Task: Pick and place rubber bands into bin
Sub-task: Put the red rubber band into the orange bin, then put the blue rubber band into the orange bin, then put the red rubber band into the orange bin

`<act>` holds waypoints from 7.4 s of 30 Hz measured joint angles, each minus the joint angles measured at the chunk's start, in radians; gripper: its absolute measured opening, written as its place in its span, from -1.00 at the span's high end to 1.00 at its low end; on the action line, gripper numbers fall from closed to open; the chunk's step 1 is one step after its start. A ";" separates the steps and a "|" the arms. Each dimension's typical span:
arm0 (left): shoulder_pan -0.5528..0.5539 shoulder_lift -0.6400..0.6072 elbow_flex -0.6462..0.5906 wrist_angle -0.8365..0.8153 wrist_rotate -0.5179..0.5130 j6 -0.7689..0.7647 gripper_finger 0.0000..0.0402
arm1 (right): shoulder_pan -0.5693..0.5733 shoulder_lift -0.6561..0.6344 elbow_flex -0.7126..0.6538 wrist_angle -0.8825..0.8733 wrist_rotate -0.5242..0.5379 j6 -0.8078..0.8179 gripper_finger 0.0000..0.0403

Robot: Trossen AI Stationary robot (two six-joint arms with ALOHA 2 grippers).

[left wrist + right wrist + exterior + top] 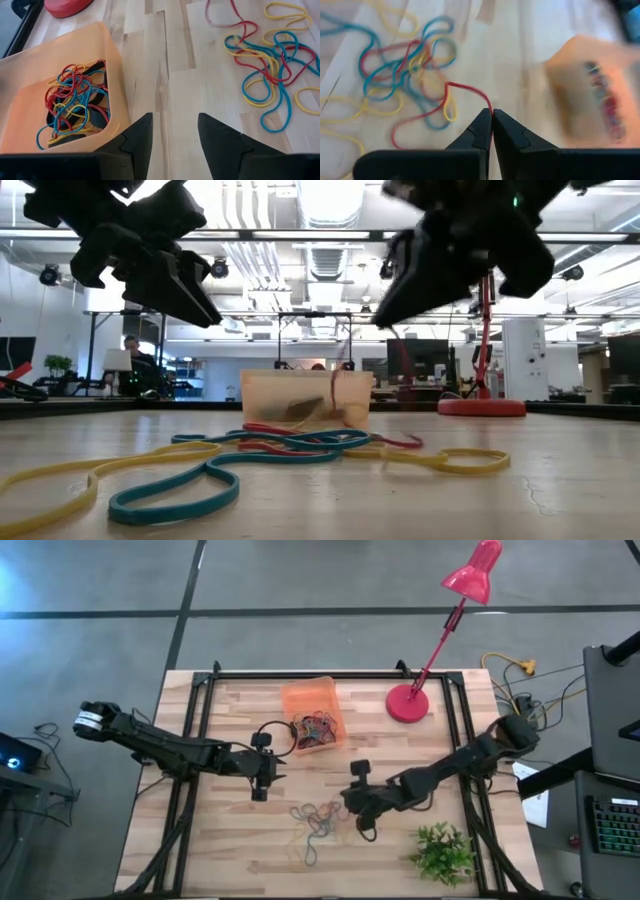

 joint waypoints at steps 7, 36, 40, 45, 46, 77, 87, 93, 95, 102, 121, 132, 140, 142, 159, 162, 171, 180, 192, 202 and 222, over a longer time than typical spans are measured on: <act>0.000 0.000 0.001 0.001 0.000 0.000 0.29 | 0.000 -0.085 0.018 0.001 0.141 -0.114 0.96; 0.000 0.000 -0.001 -0.006 0.000 0.000 0.29 | -0.443 -0.068 0.107 0.169 0.126 -0.458 0.96; 0.000 0.000 -0.002 -0.008 0.000 0.000 0.29 | -0.485 -0.013 0.108 0.197 0.109 -0.456 0.96; 0.000 0.000 -0.002 -0.008 0.000 0.000 0.29 | -0.514 0.036 0.109 0.229 0.061 -0.419 0.96; 0.000 0.000 -0.002 -0.009 0.000 0.000 0.29 | -0.517 0.039 0.109 0.229 0.030 -0.415 0.95; -0.066 0.336 -0.005 0.293 0.360 -0.018 0.30 | -0.265 0.029 0.090 -0.093 -0.452 -0.187 0.37; -0.109 0.476 0.025 0.396 0.365 -0.064 0.30 | -0.150 0.029 0.074 -0.105 -0.449 -0.072 0.45; -0.109 0.486 0.024 0.401 0.357 -0.064 0.30 | -0.098 0.029 0.059 -0.113 -0.449 -0.002 0.50; -0.109 0.486 0.024 0.401 0.342 -0.062 0.30 | -0.081 0.029 0.050 -0.110 -0.448 0.028 0.52; -0.112 0.492 0.025 0.448 0.342 -0.036 0.30 | -0.034 0.028 -0.013 -0.086 -0.423 0.133 0.58; -0.104 0.638 0.050 0.468 0.293 -0.093 0.36 | 0.014 0.028 -0.051 -0.056 -0.385 0.193 0.66; -0.108 0.661 0.049 0.431 0.168 -0.092 0.98 | 0.015 0.028 -0.051 -0.055 -0.369 0.200 0.66; -0.192 0.661 0.048 0.429 -0.158 -0.061 1.00 | 0.021 0.028 -0.051 -0.056 -0.362 0.200 0.66; -0.214 0.660 0.054 0.426 -0.229 -0.052 1.00 | 0.021 0.028 -0.051 -0.056 -0.348 0.199 0.66; -0.307 0.586 0.125 0.412 -0.671 0.151 1.00 | 0.022 0.028 -0.053 -0.056 -0.313 0.197 0.66; -0.304 0.545 0.130 0.408 -0.744 0.232 1.00 | 0.023 0.028 -0.053 -0.056 -0.291 0.199 0.66; -0.212 0.350 0.131 0.437 -0.812 0.450 1.00 | 0.023 0.028 -0.053 -0.047 -0.265 0.193 0.66; 0.066 0.241 0.128 0.444 -0.568 0.542 1.00 | 0.023 0.028 -0.053 -0.032 -0.263 0.188 0.66; 0.336 0.314 0.132 0.470 -0.281 0.485 1.00 | 0.023 0.028 -0.053 -0.029 -0.263 0.177 0.66; 0.347 0.350 0.135 0.470 -0.195 0.451 0.52 | 0.023 0.028 -0.053 -0.026 -0.263 0.170 0.66; 0.085 0.343 0.135 0.249 0.310 0.204 0.18 | 0.022 0.028 -0.073 -0.033 -0.263 0.165 0.66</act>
